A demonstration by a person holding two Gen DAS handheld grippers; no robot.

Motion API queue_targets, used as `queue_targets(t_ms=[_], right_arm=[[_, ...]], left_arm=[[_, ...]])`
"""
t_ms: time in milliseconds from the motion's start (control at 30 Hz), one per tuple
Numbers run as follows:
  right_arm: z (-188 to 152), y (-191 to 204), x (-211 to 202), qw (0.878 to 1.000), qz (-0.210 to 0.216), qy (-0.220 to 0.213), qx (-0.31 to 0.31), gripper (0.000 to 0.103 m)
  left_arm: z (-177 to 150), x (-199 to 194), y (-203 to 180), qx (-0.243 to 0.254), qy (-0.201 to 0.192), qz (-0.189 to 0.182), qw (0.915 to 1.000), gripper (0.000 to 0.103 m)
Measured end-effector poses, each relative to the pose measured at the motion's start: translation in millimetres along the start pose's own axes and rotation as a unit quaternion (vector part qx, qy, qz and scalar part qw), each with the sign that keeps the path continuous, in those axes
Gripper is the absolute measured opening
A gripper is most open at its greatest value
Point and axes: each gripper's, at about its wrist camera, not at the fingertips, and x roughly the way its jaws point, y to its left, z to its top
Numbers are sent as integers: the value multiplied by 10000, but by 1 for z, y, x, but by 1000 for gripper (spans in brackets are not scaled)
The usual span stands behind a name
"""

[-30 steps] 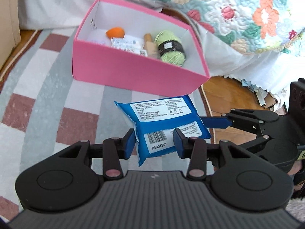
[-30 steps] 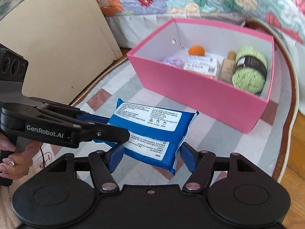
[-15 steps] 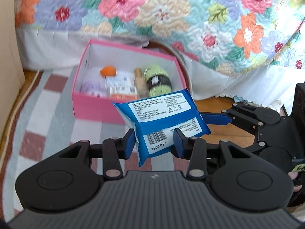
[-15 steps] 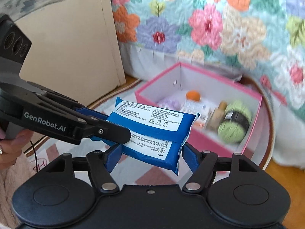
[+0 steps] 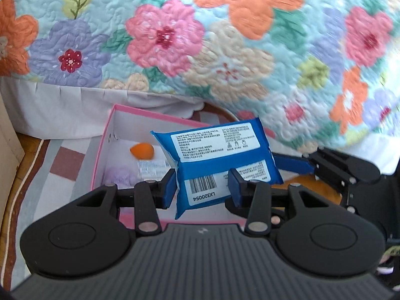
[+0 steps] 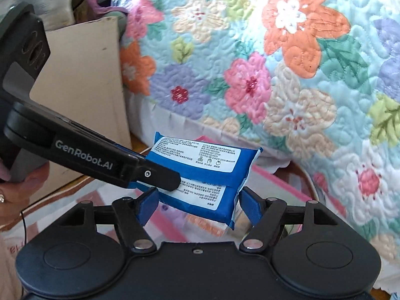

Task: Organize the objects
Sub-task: 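Carry the wet-wipe pack into the pink box and open the left gripper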

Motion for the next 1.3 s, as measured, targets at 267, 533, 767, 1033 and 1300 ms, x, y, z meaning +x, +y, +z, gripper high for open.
queue_targets(t_ms=[267,533,767,1033,1300], right_arm=[[11,-37,56,9987,197,246,392,76],[-9,-59,110,9940,187,692,830,76],[-39,-63,143,9903,177,935,1008,72],[-48,-67,169,9872,-20,1190,1065,70],[-51,-53,163,9853,-674,1437,629,62]], left_arm=[[34,63,24,-216,241,118,9994,42],[28,127,49,-465,398,120,9981,42],[6,170,75,-898,697,152,9934,42],[2,190,73,-699,799,367,9937,42],[-1,185,59,-513,922,886,9905,57]])
